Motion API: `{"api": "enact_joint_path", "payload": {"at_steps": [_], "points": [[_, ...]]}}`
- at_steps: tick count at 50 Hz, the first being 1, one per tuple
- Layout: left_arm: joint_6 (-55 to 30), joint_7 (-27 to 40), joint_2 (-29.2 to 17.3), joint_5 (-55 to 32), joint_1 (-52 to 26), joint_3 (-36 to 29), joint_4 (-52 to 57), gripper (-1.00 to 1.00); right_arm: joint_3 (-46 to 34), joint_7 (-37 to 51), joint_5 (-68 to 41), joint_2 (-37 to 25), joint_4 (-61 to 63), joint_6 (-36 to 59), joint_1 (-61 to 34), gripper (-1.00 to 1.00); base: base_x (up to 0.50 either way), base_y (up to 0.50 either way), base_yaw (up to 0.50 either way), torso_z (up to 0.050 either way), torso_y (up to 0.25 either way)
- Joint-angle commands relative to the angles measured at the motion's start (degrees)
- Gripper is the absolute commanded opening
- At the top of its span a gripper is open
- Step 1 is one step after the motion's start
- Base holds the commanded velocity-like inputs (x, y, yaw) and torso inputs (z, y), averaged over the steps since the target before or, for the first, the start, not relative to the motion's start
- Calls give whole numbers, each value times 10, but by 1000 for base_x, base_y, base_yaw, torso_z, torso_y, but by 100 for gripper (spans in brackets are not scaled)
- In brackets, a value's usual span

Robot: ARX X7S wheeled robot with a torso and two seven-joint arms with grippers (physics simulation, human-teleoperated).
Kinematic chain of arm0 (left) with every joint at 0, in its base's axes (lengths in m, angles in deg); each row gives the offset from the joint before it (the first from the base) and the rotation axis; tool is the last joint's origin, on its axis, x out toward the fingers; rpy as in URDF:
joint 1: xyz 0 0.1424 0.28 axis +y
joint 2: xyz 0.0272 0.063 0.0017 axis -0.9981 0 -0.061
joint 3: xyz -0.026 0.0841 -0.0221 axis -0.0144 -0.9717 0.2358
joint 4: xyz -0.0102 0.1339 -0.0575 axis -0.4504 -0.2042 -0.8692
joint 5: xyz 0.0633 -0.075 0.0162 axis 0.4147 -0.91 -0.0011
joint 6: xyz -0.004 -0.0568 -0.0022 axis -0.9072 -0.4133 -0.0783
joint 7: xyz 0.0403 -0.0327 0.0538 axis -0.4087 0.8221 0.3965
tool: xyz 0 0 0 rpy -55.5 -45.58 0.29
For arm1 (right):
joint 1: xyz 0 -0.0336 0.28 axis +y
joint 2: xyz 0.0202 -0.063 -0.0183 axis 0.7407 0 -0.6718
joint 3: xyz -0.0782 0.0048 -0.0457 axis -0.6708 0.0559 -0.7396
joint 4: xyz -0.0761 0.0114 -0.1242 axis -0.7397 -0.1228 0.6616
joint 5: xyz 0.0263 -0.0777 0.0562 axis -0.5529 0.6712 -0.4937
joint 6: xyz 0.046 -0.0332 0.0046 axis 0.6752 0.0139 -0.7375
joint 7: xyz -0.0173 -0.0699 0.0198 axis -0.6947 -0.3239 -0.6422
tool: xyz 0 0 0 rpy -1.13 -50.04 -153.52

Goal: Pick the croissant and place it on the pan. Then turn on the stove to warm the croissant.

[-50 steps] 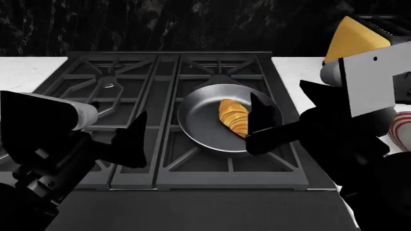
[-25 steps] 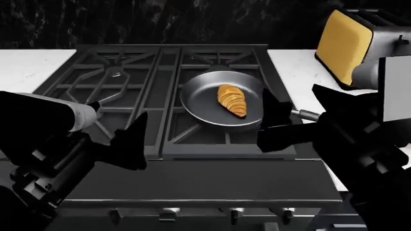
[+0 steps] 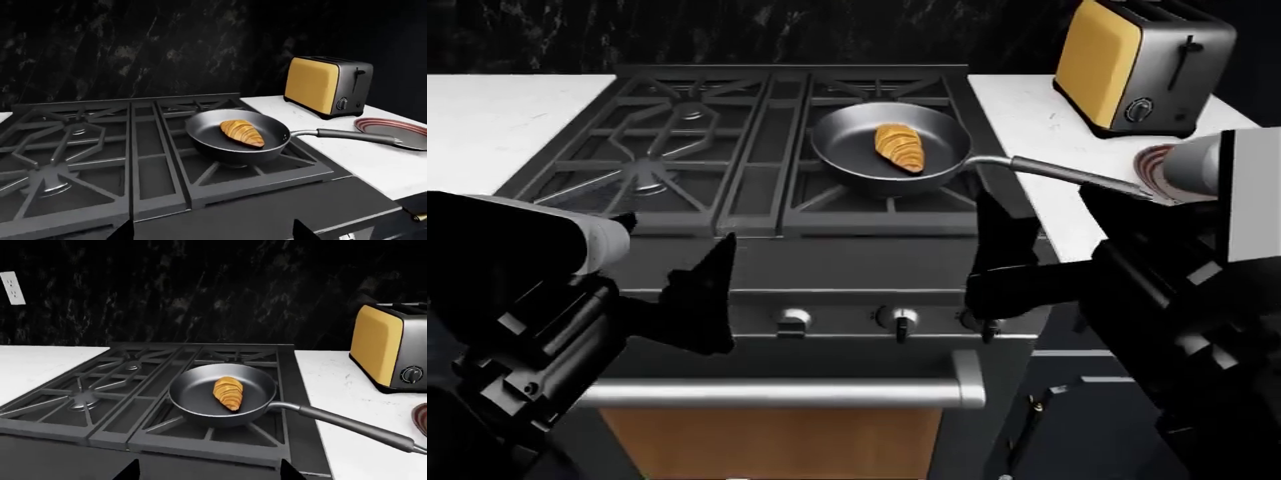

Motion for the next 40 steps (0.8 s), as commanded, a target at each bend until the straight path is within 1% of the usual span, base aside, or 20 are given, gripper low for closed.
{"api": "enact_joint_path", "payload": {"at_steps": [1,5,10,14,23,40], "points": [[4,-1,1,4,2,-1,-1,100,4,-5,7,-3,2,-8,12,100,-500,0,0,0,0],[8,-9,6,13,5,-1,-3,100,6,-12,15,-6,2,-14,23,100,-481,0,0,0,0],[19,-25,11,28,14,7,3,100,6,-18,21,-7,-1,-16,32,100,-28,0,0,0,0],[34,-51,15,59,32,20,14,100,4,-19,22,-9,-1,-13,32,100,0,0,0,0,0],[54,-74,23,114,48,30,16,100,2,-8,21,-17,12,-3,27,100,0,0,0,0,0],[61,-78,24,127,53,29,18,100,13,-8,33,-37,19,-23,55,100,0,0,0,0,0]]}}
